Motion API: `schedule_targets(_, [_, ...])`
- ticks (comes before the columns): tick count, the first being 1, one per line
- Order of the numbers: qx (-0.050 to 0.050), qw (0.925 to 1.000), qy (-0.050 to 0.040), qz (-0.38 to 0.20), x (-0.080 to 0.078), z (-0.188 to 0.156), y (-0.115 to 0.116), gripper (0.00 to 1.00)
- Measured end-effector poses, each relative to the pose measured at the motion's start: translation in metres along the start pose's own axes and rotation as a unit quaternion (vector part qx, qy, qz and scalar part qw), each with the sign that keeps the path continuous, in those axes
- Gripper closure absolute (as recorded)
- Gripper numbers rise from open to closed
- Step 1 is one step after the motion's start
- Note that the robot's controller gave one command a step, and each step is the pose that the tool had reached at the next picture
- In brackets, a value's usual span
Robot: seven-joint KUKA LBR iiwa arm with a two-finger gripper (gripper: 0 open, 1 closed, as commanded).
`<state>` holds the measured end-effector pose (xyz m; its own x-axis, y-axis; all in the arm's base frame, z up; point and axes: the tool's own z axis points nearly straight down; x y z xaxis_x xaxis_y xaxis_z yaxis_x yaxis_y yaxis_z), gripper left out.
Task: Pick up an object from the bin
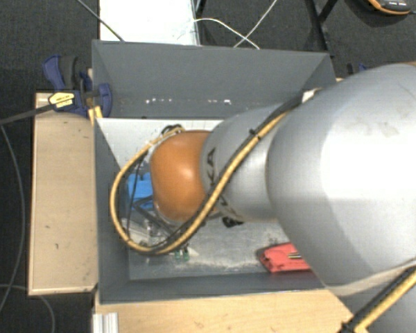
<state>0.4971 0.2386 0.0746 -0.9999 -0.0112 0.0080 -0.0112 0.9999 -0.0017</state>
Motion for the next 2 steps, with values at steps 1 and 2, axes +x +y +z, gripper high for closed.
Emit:
schedule_targets(1, [0.002, 1.0, 0.0052, 0.0, 0.003, -0.036, -0.001, 1.0])
schedule_targets(2, [0.0, 1.0, 0.002, 0.001, 0.002, -0.065, 0.0, 1.0])
